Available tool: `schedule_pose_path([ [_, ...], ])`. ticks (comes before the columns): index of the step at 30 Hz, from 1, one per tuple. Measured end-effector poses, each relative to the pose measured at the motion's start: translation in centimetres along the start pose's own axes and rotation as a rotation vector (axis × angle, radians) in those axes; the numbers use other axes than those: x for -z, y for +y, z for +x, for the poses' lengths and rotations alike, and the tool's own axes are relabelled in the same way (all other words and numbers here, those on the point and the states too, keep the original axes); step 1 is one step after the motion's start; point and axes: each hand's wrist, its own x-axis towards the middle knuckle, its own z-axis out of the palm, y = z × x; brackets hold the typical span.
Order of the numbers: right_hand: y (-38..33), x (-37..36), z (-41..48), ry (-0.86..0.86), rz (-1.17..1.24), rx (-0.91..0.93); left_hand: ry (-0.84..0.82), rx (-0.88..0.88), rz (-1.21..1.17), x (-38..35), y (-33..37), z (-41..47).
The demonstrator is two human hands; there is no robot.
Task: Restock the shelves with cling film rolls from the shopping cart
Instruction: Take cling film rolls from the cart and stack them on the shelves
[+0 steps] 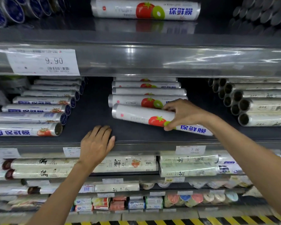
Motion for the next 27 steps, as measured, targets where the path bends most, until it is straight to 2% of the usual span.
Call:
schedule_pose_path([
  [6,0.9,-1.4,3.9,0.021,-0.069,0.116,0.061,-0.124,0.044,0.0,-1.2,-0.9],
  [12,2.0,-2.0,4.7,0.107,-0.027,0.136,0.078,-0.198,0.074,-0.4,-2.0,-0.9],
  [19,8.2,-1.4,-0.4,0.453,-0.125,0.021,0.085,-0.168,0.061,-0.7,-1.8,-1.0],
  [27,9.5,-2.5,0.6,0.565,0.054,0.014,0.107,-0.134,0.061,-0.8,-1.6,-1.1],
])
